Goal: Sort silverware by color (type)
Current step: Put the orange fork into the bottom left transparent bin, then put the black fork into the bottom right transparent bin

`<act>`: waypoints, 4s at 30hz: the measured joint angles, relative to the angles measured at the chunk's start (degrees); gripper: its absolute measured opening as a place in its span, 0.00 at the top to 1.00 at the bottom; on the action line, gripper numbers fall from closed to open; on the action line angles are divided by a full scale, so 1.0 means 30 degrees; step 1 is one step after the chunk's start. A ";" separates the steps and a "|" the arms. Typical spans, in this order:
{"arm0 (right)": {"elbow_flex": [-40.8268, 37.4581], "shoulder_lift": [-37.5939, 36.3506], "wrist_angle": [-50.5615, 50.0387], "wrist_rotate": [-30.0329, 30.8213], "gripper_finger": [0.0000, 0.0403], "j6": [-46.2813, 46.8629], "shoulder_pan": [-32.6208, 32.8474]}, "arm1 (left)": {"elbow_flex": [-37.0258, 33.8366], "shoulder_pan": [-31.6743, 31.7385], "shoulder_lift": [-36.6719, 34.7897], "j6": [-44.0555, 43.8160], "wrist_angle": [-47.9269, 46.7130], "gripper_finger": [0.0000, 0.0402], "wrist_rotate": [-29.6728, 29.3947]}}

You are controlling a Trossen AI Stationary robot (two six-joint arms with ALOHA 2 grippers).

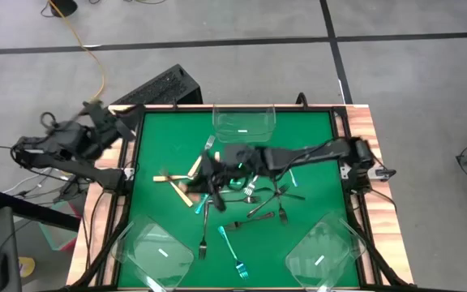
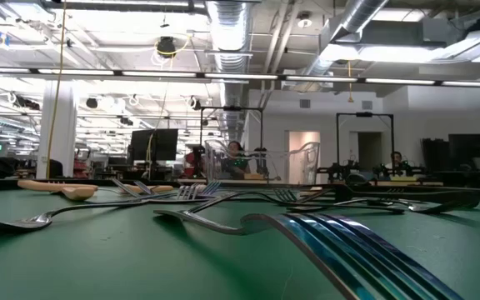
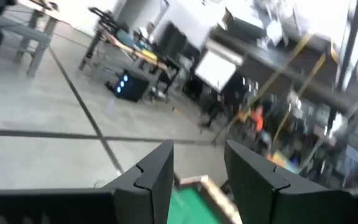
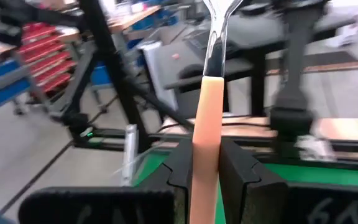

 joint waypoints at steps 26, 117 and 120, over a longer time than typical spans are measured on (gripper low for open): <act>1.0645 1.1527 0.0831 0.6588 0.84 0.3841 0.4147 | 0.0001 0.0008 -0.1925 -0.0586 -0.0181 0.68 0.3275; 1.0666 0.1828 -1.8616 0.7023 0.72 0.4307 0.0014 | 0.0001 0.0001 -0.1918 -0.0731 -0.1076 0.68 0.3239; 1.0645 0.0758 -2.1294 0.7879 0.72 0.4400 -0.0746 | 0.0001 0.0001 -0.1918 -0.0739 -0.1083 0.68 0.3244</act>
